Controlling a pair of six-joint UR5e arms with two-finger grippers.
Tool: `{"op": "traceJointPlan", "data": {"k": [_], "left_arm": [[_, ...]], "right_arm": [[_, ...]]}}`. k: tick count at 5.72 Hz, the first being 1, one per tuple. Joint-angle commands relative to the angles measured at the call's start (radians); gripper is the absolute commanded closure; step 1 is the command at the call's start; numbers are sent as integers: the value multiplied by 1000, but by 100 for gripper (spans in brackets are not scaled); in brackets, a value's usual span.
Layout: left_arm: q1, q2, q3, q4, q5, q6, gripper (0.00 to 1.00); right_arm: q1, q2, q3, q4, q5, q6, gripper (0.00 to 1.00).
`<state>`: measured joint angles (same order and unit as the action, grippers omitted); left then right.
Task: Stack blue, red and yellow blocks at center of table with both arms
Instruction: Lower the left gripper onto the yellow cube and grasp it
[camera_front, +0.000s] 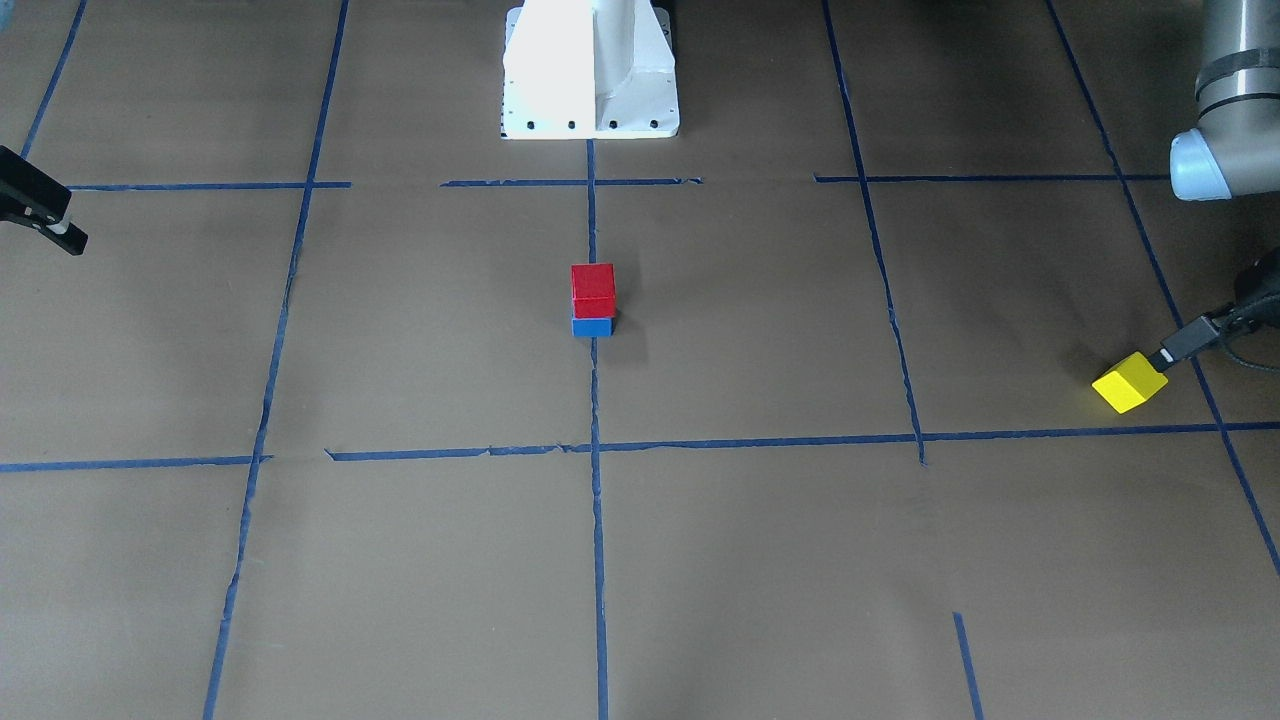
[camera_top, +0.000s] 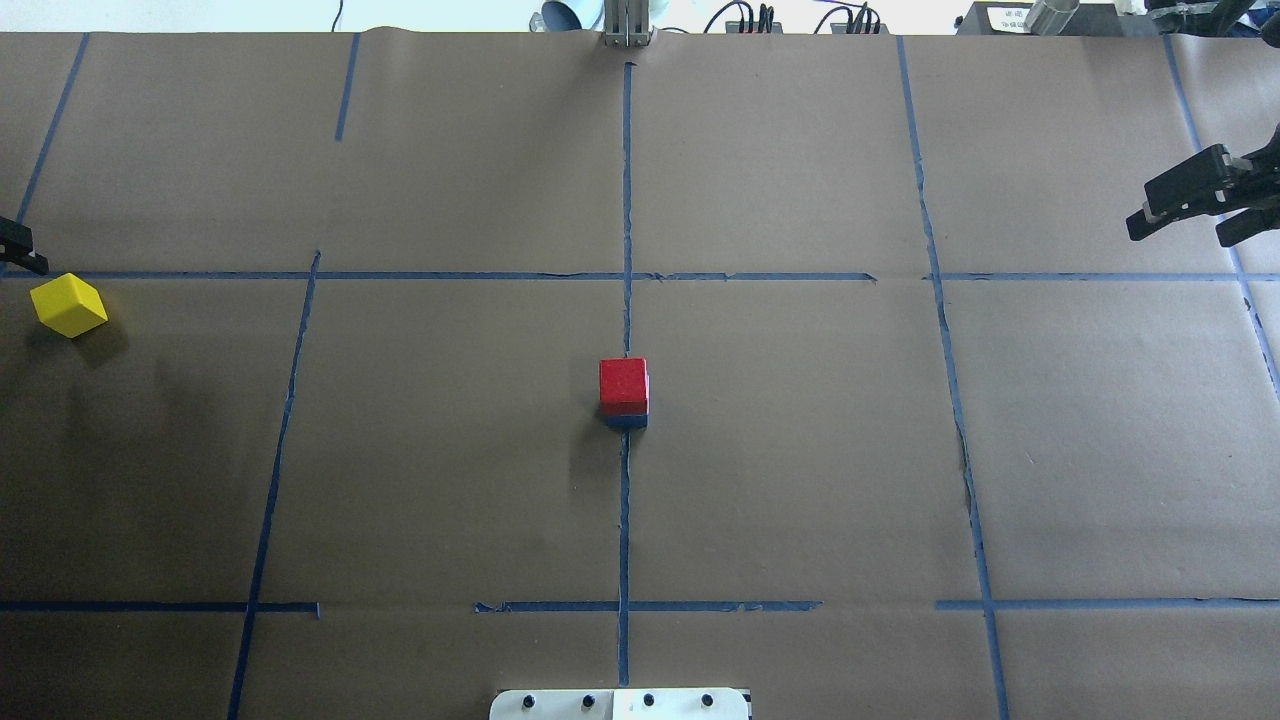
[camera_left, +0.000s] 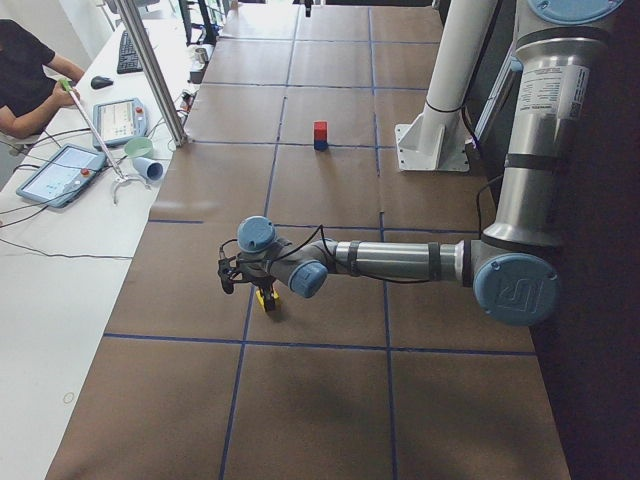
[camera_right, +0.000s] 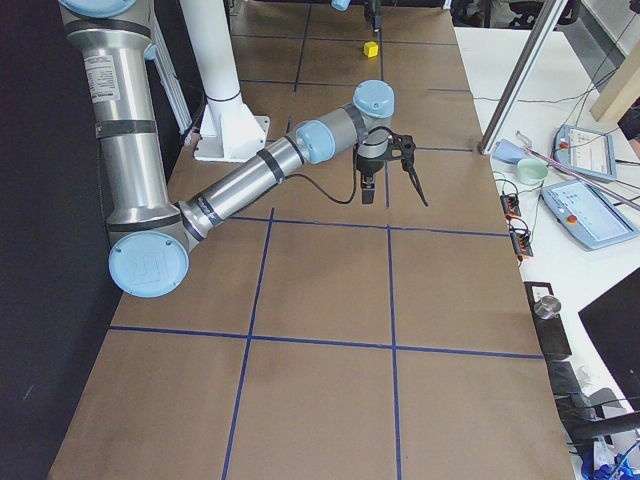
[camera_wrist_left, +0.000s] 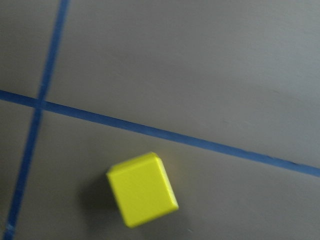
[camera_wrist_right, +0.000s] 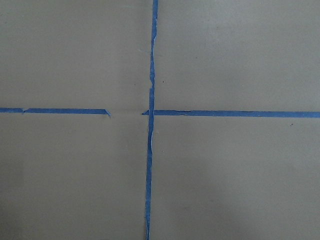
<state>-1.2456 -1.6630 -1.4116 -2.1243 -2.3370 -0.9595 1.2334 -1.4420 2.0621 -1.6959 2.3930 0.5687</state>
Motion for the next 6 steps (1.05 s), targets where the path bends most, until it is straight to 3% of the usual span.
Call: {"op": "traceJointPlan", "data": {"k": [1, 6], "left_arm": [[44, -21, 20, -5, 1, -131, 0], [90, -40, 74, -8, 7, -143, 0]], "right_arm": [[1, -4, 3, 10, 0, 2, 0], [1, -14, 18, 10, 0, 2, 0]]}}
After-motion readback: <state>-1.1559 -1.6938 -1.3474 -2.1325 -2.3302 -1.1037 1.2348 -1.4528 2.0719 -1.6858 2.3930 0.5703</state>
